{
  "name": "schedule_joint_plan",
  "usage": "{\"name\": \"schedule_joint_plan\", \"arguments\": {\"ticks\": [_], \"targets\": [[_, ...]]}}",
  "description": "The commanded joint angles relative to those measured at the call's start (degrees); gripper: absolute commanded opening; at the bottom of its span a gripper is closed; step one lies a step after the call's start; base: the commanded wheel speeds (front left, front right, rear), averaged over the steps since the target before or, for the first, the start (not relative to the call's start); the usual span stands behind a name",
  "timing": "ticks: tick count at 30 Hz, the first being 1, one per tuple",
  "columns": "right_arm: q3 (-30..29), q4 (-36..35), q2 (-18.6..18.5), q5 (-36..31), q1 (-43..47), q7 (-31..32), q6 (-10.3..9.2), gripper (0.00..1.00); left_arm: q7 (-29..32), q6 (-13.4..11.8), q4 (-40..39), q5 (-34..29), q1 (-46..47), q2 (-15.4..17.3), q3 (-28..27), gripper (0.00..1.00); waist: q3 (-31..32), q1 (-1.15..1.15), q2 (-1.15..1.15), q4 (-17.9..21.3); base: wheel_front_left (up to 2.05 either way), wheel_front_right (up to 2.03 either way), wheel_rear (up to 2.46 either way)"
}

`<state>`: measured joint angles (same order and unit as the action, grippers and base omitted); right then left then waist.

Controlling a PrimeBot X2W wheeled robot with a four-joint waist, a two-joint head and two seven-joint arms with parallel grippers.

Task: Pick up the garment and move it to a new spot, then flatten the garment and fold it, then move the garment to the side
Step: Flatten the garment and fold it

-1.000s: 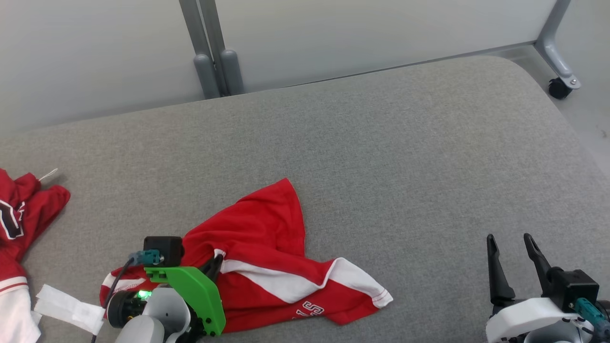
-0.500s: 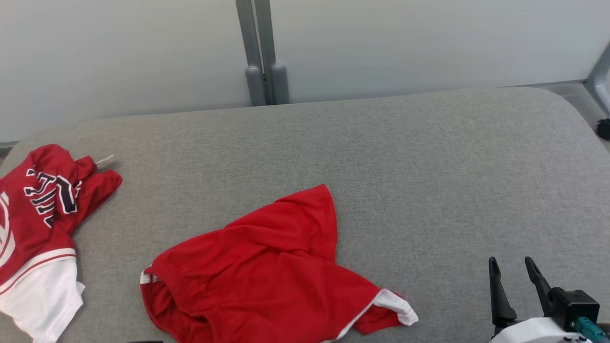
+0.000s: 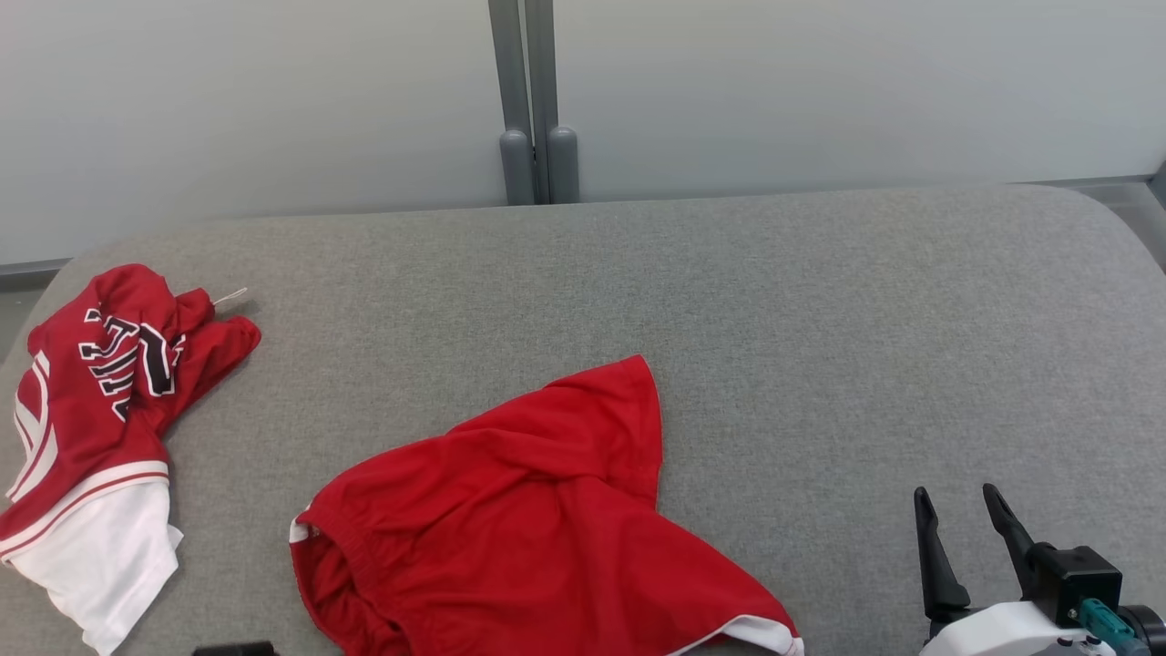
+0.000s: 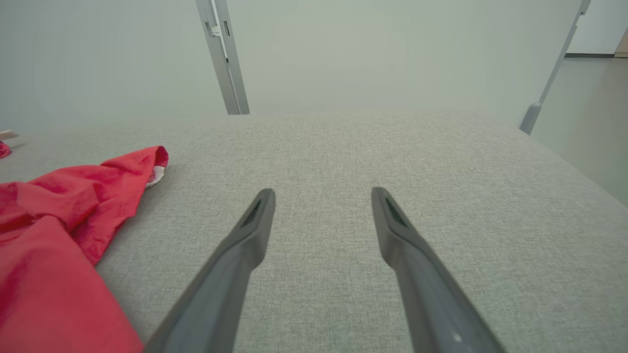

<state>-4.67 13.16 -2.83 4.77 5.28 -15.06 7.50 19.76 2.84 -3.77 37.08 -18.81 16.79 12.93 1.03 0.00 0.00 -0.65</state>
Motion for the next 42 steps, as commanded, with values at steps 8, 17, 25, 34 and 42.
{"name": "schedule_joint_plan", "arguments": {"ticks": [8, 17, 25, 34, 42], "targets": [[1.7, -0.1, -0.1, -0.3, -1.9, -0.2, -0.01, 1.00, 1.9, 0.7, 2.0, -5.9, 18.6, -1.5, 4.3, 1.00, -3.2, 0.00, 0.00, 3.7, 0.00, 0.00, 0.00], [3.0, -0.3, -0.1, -0.3, -5.0, -0.2, -0.01, 1.00, 3.3, 3.7, 22.2, -11.2, 36.3, -2.9, 12.2, 1.00, -7.8, 0.00, 0.00, 9.6, 0.00, 0.00, 0.00], [2.9, -0.5, -0.1, 0.6, -6.0, -0.2, -0.01, 1.00, 0.9, 4.6, 36.3, -13.7, 44.2, -3.0, 19.5, 1.00, -9.9, 0.00, 0.00, 12.3, 0.00, 0.00, 0.00], [2.8, -0.8, -0.1, 1.3, -6.9, -0.2, -0.01, 1.00, -11.7, 3.9, 46.5, -14.5, 50.0, -4.8, 19.5, 0.00, -10.9, 0.00, 0.00, 14.7, 0.00, 0.00, 0.00], [3.9, -0.6, -0.1, 1.0, -8.3, -0.2, -0.02, 1.00, -22.2, 2.5, 51.7, -15.9, 58.9, -5.0, 18.2, 0.00, -12.3, 0.00, 0.00, 17.4, 0.00, 0.00, 0.00]]}}
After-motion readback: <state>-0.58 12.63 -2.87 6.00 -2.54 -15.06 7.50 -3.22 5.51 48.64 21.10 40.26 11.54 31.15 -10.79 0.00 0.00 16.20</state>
